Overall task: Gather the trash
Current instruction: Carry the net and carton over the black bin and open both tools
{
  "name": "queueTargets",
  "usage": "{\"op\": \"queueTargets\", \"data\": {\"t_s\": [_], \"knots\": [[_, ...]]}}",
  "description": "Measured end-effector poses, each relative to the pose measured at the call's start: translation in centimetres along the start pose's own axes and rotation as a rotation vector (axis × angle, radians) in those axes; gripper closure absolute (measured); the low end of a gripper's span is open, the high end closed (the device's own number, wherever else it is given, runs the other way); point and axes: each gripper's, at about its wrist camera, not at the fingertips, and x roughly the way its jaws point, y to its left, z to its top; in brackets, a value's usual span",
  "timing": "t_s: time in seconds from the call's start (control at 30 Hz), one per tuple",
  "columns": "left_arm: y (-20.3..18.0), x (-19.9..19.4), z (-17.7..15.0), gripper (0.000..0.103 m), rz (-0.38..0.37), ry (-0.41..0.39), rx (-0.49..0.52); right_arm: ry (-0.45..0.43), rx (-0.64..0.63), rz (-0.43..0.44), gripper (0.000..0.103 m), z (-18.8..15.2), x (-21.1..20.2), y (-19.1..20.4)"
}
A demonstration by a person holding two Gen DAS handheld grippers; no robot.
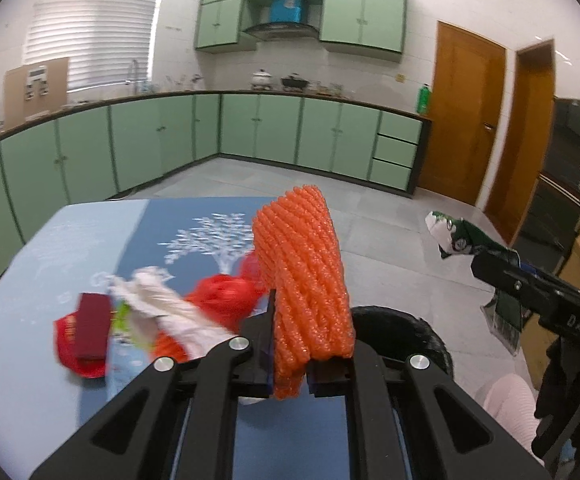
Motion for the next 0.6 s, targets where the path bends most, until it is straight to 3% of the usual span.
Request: {"op": "queueTargets", "data": {"t_s": [0.6], "knots": [[-8.8, 8.5, -0.1, 0.092, -0.162, 0.105, 0.108, 0.057, 0.140, -0.167, 0.038, -3.4, 1.9, -10.5]]}}
